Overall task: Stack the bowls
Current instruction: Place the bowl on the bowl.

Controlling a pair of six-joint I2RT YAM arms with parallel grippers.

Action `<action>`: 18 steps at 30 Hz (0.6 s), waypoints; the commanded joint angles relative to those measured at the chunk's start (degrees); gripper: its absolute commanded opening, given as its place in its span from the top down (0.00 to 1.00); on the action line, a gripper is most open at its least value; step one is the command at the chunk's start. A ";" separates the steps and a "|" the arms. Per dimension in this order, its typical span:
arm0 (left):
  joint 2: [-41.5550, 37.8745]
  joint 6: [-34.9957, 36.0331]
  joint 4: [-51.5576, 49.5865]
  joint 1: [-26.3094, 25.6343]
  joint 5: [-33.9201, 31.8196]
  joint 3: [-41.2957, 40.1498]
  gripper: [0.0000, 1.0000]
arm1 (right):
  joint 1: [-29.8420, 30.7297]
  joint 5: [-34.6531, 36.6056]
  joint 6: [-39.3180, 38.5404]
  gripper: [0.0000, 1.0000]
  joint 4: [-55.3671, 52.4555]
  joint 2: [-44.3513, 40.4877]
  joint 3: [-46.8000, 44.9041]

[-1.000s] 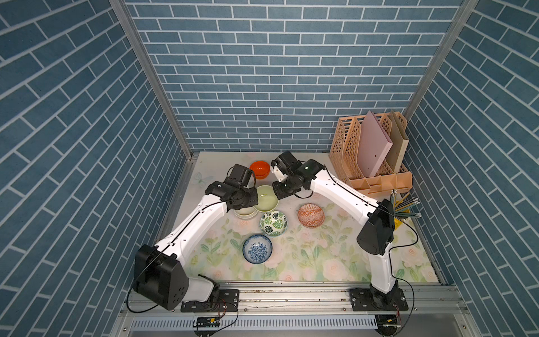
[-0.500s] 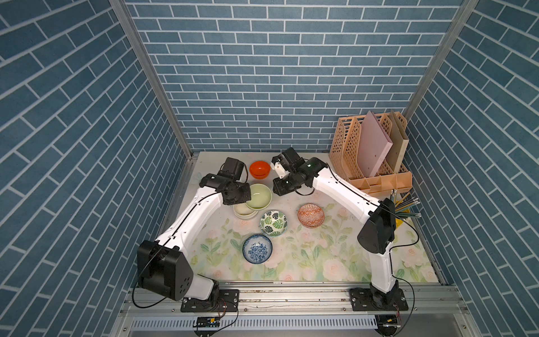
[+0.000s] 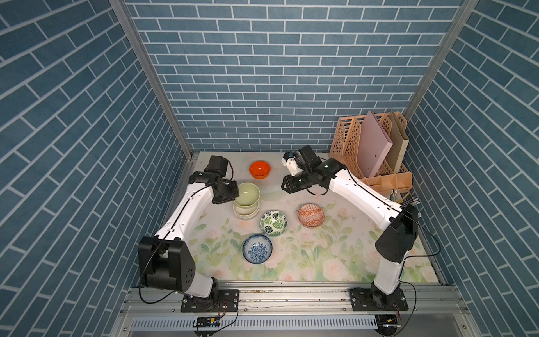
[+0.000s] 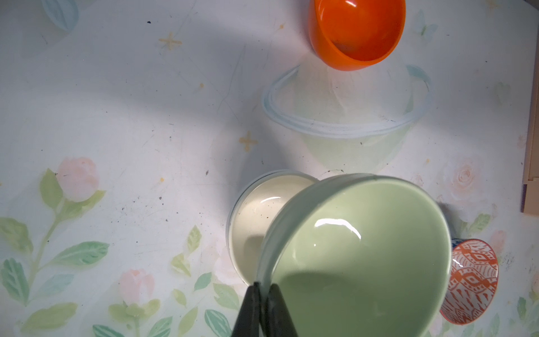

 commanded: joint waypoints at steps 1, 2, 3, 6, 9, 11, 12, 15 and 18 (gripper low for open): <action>0.33 1.21 1.09 0.96 2.63 -0.11 1.00 | -0.70 -0.99 -1.72 0.62 2.69 -2.61 -3.49; 0.52 1.23 1.43 1.16 2.96 -0.49 1.00 | -0.85 -1.10 -1.68 0.62 3.27 -3.20 -4.63; 0.70 1.30 1.70 1.39 3.20 -0.73 1.00 | -0.97 -1.14 -1.57 0.62 3.89 -3.74 -5.68; 1.20 1.46 2.23 1.83 3.90 -1.40 1.00 | -1.28 -1.42 -1.54 0.62 4.92 -4.53 -7.62; 1.99 2.04 2.59 2.52 5.14 -1.86 1.00 | -1.45 -1.43 -1.54 0.62 5.56 -5.00 -8.95; 2.65 2.18 2.84 3.22 5.34 -2.19 1.00 | -1.49 -1.57 -1.54 0.62 5.97 -5.28 -9.62; 2.80 2.18 3.11 3.41 5.39 -2.40 1.00 | -1.52 -1.68 -1.50 0.62 6.07 -5.33 -9.88; 3.43 2.10 3.65 3.74 5.12 -2.93 1.00 | -1.54 -1.77 -1.54 0.62 6.43 -5.38 -10.52; 3.65 2.09 4.05 3.82 4.40 -3.48 1.00 | -1.52 -1.86 -1.86 0.62 6.19 -5.13 -10.64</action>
